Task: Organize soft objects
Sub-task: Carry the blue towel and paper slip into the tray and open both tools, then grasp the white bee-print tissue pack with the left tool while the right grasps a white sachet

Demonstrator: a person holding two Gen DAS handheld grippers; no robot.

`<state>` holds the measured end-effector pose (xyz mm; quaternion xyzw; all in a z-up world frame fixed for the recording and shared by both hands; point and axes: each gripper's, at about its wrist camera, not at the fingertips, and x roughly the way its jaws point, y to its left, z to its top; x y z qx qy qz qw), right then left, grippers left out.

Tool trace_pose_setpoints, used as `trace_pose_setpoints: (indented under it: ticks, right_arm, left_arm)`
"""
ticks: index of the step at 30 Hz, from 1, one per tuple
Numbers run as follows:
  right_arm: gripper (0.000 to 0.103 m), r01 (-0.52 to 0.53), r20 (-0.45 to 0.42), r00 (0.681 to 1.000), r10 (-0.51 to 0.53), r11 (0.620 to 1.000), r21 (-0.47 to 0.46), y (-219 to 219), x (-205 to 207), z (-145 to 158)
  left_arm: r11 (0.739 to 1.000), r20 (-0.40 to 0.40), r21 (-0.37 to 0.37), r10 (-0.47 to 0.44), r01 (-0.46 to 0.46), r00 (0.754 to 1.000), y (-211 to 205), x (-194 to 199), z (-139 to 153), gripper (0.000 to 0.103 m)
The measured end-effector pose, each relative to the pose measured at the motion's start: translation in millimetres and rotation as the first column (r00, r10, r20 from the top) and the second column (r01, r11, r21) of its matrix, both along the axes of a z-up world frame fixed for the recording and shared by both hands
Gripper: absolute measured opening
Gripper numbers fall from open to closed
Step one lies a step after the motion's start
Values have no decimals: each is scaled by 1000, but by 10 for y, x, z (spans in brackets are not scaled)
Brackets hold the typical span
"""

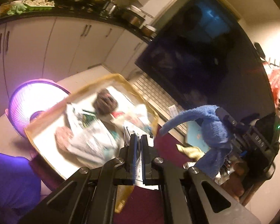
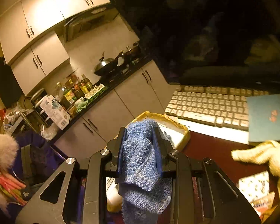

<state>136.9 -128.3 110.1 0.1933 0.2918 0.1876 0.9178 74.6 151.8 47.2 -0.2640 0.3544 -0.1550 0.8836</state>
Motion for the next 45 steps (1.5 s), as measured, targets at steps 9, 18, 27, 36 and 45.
trace_pose_setpoints:
  ticks: [9,18,27,36,45]
  right_arm:
    - [27,-63,-58,996,61,997,-44,557,899,-239]
    - [32,-94,-215,974,65,987,-127,779,1361,-874]
    - [56,-45,-187,982,27,995,-94,504,999,-551]
    - [56,-34,-199,979,44,998,54,89,-140,-594]
    - [56,41,-177,984,-35,999,30,-353,-904,-655]
  left_arm:
    - [997,-44,36,67,-66,997,116,442,-248,1]
    - [991,-40,74,113,-110,993,151,483,-386,3]
    - [979,10,133,155,-155,988,132,374,-300,59]
    - [990,65,118,66,-73,996,-280,-91,-123,60]
    - [961,25,271,-72,62,997,-916,-380,-90,62]
